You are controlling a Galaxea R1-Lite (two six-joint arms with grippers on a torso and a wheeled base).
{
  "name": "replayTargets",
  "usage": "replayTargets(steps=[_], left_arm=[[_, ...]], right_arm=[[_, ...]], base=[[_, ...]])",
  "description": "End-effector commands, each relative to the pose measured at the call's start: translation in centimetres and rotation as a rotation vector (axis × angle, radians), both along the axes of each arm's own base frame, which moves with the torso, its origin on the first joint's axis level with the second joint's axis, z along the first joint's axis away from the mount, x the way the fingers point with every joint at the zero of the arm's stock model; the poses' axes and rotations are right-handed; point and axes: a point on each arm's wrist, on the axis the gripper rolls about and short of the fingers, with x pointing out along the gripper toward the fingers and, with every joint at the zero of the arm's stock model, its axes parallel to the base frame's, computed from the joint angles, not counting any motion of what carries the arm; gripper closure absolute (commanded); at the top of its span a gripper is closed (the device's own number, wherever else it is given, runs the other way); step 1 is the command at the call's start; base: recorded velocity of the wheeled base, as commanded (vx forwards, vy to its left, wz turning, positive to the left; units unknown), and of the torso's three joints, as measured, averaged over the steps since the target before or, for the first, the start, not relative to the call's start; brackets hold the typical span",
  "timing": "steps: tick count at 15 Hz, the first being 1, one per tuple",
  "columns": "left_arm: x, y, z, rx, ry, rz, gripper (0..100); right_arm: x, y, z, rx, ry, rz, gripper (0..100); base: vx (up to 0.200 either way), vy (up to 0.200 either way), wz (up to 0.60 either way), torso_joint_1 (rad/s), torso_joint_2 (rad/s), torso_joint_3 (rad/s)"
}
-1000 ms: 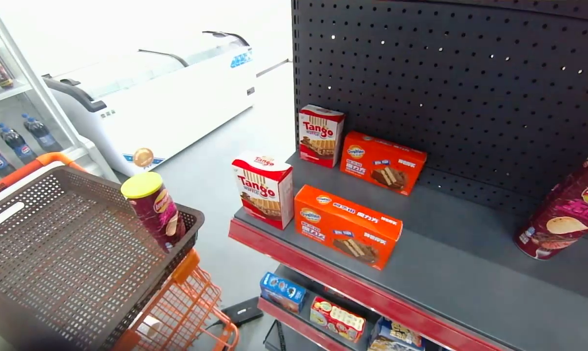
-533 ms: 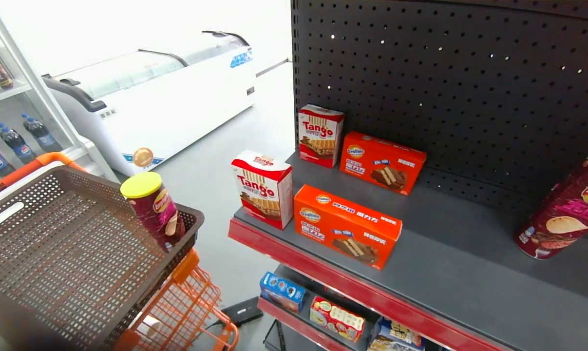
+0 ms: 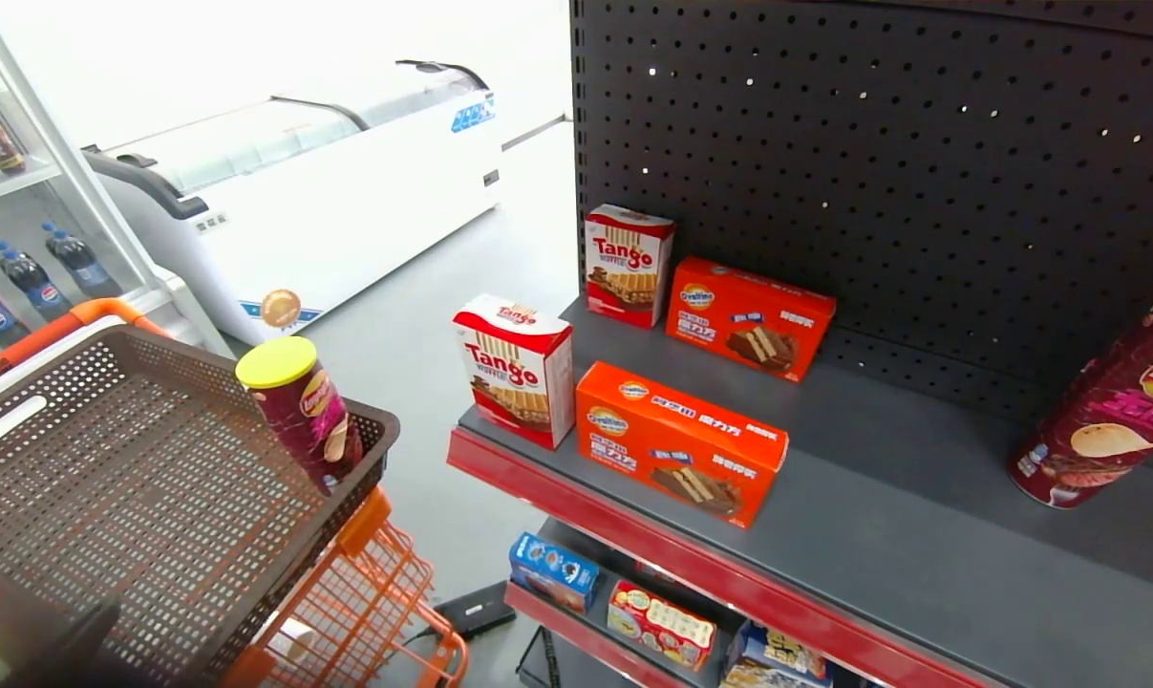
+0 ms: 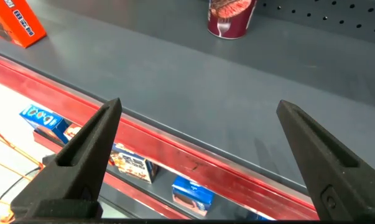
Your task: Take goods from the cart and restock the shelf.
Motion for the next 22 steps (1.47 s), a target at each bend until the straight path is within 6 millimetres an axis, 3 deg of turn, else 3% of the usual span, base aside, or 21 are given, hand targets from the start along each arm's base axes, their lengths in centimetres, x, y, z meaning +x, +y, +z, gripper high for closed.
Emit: replayTargets(steps=[1,4,6,7,10,22], left_arm=[[7.6,0.7,0.2,-0.002,0.141,0.048,0],[11.1,0.6,-2.0,0.004,0.212,0.034,0],[12.8,0.7,-3.5,0.014,0.165,0.032,0],[14.8,0.8,-4.9,0.016,0.117,0.034,0],[17.8,0.9,-6.5,0.020,0.070,0.037,0],[27.9,1.6,-10.4,0.054,-0.048,0.119,0]], right_arm=[[0.0,0.0,0.0,0.000,0.001,0.000,0],[0.0,0.0,0.0,0.000,-0.001,0.000,0],[0.0,0.0,0.0,0.000,-0.001,0.000,0],[0.0,0.0,0.0,0.000,-0.001,0.000,0],[0.0,0.0,0.0,0.000,0.001,0.000,0],[0.0,0.0,0.0,0.000,-0.001,0.000,0]], base=[[0.000,0.000,0.00,0.000,0.00,0.000],[0.000,0.000,0.00,0.000,0.00,0.000],[0.000,0.000,0.00,0.000,0.00,0.000],[0.000,0.000,0.00,0.000,0.00,0.000],[0.000,0.000,0.00,0.000,0.00,0.000],[0.000,0.000,0.00,0.000,0.00,0.000]])
